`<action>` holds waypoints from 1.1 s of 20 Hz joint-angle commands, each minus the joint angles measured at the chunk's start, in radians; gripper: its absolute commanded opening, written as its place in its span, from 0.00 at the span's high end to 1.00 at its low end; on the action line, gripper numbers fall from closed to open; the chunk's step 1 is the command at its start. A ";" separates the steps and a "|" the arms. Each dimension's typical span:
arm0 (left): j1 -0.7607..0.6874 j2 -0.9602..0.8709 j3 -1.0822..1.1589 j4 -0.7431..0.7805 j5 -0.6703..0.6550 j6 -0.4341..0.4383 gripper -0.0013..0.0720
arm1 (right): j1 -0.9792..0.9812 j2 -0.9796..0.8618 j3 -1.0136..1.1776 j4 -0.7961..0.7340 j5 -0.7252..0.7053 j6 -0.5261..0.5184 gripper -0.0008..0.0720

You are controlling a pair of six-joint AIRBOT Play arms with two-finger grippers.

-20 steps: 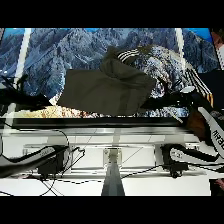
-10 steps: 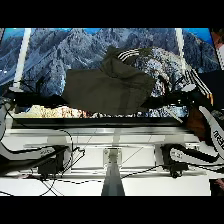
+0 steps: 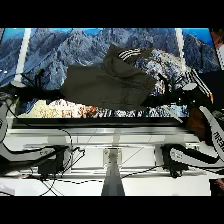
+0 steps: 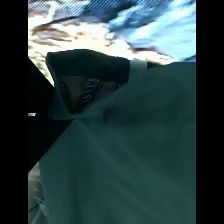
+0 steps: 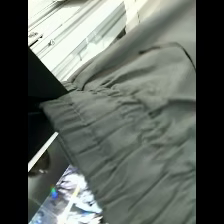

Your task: Fold the clothes and pants, and hang the long-sleeved shirts on hangers.

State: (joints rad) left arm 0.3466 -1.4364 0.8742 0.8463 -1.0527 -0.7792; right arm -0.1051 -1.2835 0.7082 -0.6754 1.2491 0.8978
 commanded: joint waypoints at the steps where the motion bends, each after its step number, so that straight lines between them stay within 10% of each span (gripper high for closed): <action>1: -0.022 0.118 0.101 -0.012 -0.005 0.002 0.97 | 0.005 0.066 0.093 0.026 0.058 0.004 0.95; 6: -0.034 0.481 0.258 -0.146 0.105 0.002 0.97 | 0.112 0.253 0.390 0.335 0.089 0.032 0.95; 14: -0.034 1.112 0.295 0.016 0.850 0.002 0.97 | 0.237 0.521 0.779 0.508 -0.107 0.091 0.95; 18: -0.034 1.213 0.294 0.044 0.812 0.002 0.97 | 0.237 0.600 0.793 0.470 -0.104 0.216 0.95; 22: -0.034 1.066 0.266 0.043 0.403 -0.043 0.98 | 0.237 0.572 0.771 0.167 -0.090 0.357 0.95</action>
State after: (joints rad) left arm 0.3126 -0.3099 1.1564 0.8745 -0.4084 -0.7818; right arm 0.1295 -0.7101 1.4841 -0.3096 1.1603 1.1366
